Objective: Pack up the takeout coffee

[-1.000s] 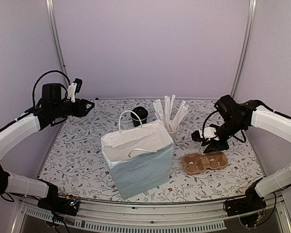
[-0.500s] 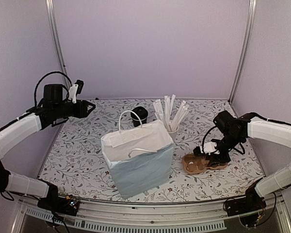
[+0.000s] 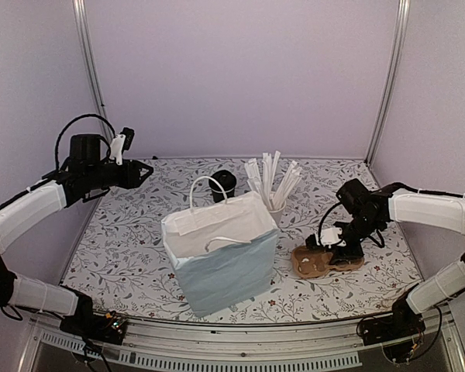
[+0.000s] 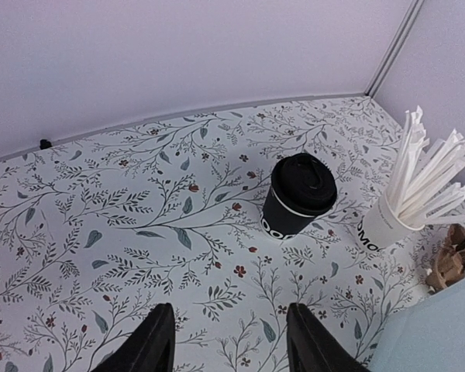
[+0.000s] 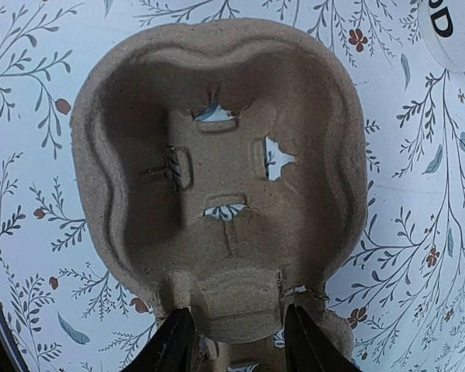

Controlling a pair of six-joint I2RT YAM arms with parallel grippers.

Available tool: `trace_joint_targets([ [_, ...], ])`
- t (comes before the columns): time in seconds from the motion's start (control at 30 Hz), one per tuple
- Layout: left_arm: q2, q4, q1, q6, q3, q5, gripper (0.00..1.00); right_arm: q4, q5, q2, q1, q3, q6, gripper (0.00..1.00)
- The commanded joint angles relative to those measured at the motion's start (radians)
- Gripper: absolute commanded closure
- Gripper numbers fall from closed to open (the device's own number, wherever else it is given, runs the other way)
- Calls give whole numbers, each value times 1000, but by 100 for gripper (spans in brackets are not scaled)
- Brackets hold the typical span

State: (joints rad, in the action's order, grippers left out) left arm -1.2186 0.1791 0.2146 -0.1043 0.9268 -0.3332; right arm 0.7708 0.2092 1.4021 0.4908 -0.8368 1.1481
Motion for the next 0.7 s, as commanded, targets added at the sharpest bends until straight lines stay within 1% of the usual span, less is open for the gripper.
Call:
trace_joint_targets([
  [0.0, -5, 4, 15, 10, 26, -16, 49, -35, -23, 19, 3, 14, 2, 57],
  [0.23, -5, 6, 18, 12, 27, -17, 49, -28, -28, 24, 2, 21, 7, 54],
  [0.67, -5, 6, 21, 12, 27, -21, 50, -21, -36, 35, -1, 25, 6, 53],
])
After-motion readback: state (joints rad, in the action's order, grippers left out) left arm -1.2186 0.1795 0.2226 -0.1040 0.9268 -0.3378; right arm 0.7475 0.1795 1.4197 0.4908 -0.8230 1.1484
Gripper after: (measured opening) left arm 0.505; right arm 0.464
